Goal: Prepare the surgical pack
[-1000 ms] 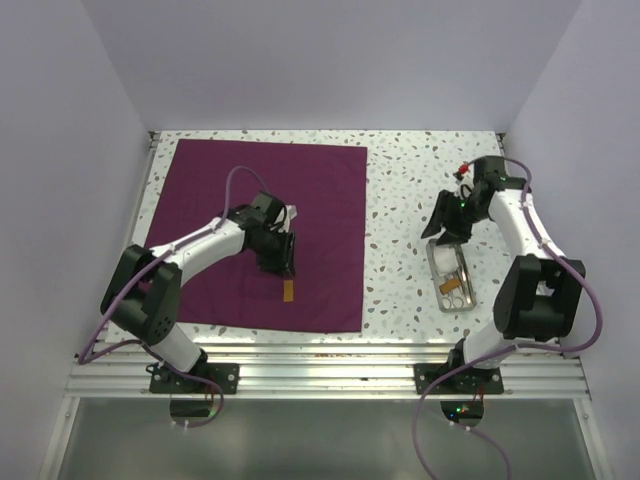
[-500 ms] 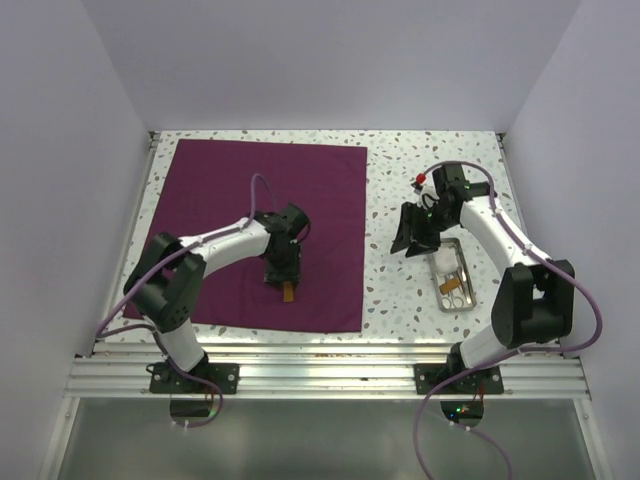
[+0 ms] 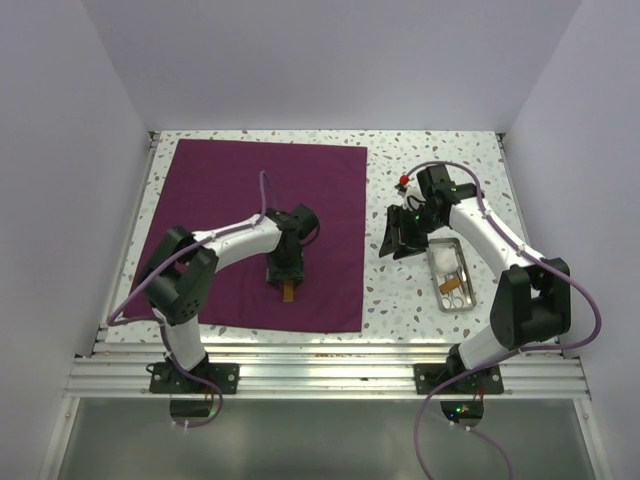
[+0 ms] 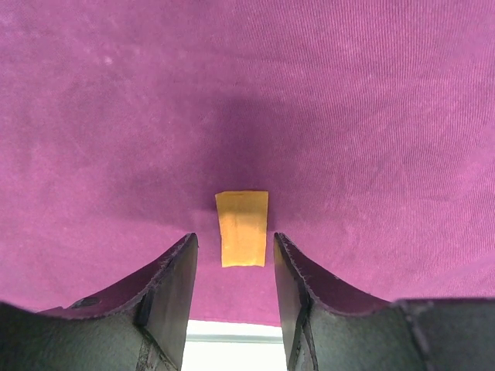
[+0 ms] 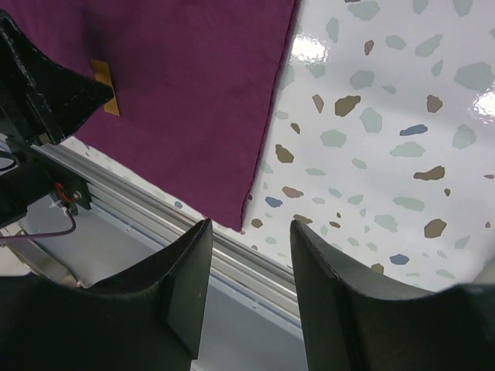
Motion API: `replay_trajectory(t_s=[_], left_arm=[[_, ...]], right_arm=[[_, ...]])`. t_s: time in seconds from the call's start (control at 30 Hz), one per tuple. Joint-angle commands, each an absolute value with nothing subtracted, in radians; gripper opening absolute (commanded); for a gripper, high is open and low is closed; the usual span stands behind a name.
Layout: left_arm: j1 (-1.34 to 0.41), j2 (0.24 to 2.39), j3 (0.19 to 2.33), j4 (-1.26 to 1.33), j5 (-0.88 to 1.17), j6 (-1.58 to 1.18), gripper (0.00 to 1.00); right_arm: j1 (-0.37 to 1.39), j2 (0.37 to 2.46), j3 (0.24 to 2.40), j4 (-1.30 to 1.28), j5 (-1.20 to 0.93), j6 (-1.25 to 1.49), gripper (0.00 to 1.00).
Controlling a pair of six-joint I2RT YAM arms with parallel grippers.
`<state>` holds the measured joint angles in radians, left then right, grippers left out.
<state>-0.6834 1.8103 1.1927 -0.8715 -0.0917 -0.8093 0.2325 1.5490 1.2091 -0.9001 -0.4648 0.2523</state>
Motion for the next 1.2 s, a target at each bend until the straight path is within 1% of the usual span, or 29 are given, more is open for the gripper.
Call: replay_trajectory(t_s=[0.0,0.23,0.5,0.67,1.1,1.17], left_arm=[[-0.692,1.839,1.23,-0.897,-0.115,-0.838,0.48],[-0.696,1.868,1.242,-0.903,-0.12,-0.836,0.48],[-0.696,1.875,1.238,-0.893,-0.118,-0.83,0.43],[-0.696,1.868,1.226,-0.881,-0.115,-0.827,0.41],[-0.696,1.835,1.216,-0.874,-0.135,-0.827,0.27],[-0.696,1.83,1.223,-0.879,-0.141,-0.822,0.27]], right_arm=[[0.239,1.546,1.233,-0.874,-0.491,0.252,0.49],[0.242,1.548,1.229,-0.871,-0.494,0.248,0.48],[0.242,1.551,1.229,-0.871,-0.491,0.242,0.47],[0.242,1.549,1.229,-0.873,-0.489,0.241,0.47],[0.252,1.551,1.223,-0.867,-0.498,0.244,0.46],[0.256,1.552,1.221,-0.861,-0.505,0.245,0.46]])
